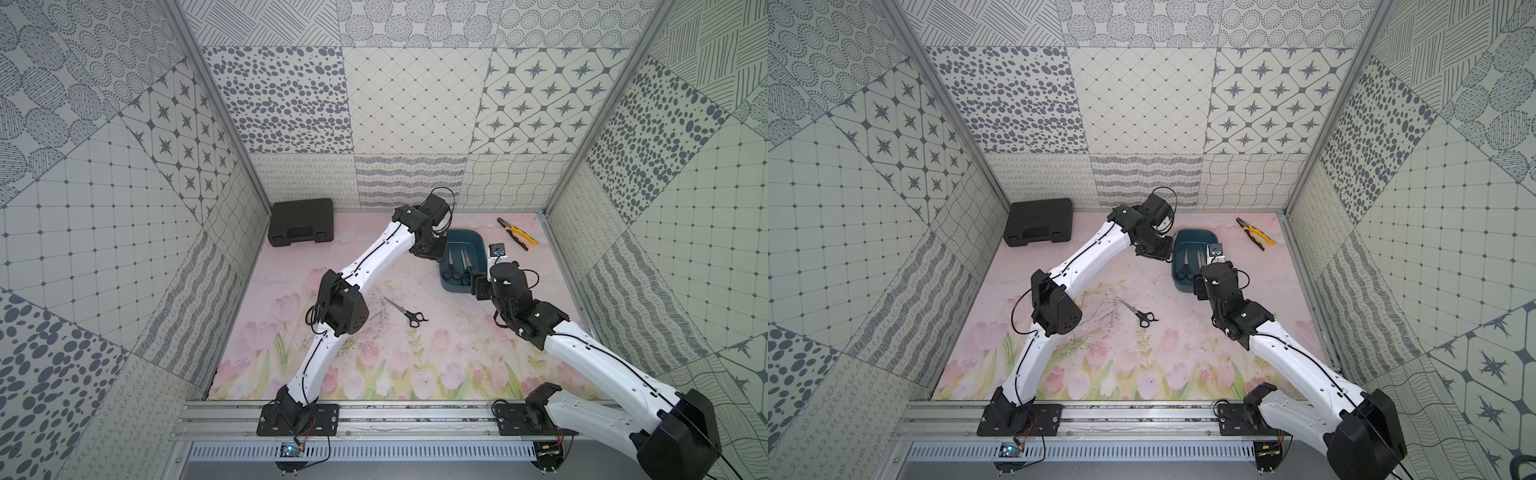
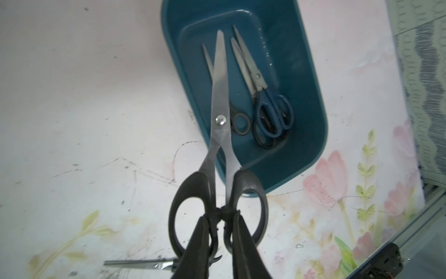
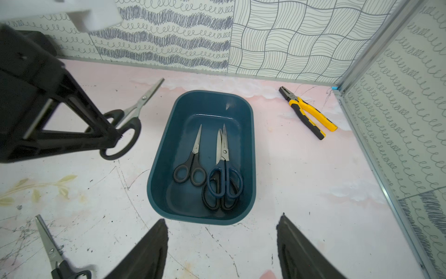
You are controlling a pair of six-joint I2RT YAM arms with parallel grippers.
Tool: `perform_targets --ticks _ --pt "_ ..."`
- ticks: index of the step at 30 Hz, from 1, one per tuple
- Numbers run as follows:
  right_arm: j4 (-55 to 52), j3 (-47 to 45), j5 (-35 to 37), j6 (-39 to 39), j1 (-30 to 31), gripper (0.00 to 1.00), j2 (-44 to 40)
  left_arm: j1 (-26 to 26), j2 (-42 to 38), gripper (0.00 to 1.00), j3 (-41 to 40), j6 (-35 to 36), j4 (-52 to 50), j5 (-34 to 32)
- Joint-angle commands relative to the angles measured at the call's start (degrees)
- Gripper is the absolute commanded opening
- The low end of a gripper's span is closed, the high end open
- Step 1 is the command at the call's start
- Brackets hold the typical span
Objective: Put the scissors into the storage box
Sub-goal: Place the scissors in the storage box.
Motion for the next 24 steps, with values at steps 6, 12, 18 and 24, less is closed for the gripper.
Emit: perform_targets --ticks 6,12,18,24 --pt "0.8 -1.4 0.9 1.9 -0.5 0.73 -1.8 -3.6 11.2 0.0 3.7 -14.3 20.3 8.1" --pt "0.5 -0.9 -1.8 -0.2 -0.6 0.74 -1.8 -3.5 13.3 0.08 3.1 -15.6 21.3 6.8" --pt "-5.4 2.5 -14.2 1.0 -4.5 0.76 -0.3 -3.5 9.8 0.53 0.6 -15.7 23.4 6.8" --pt "-9.1 5.7 -24.5 2.5 -8.1 0.76 -2.2 -2.3 -2.7 0.57 -6.5 -14.1 23.1 -0.2"
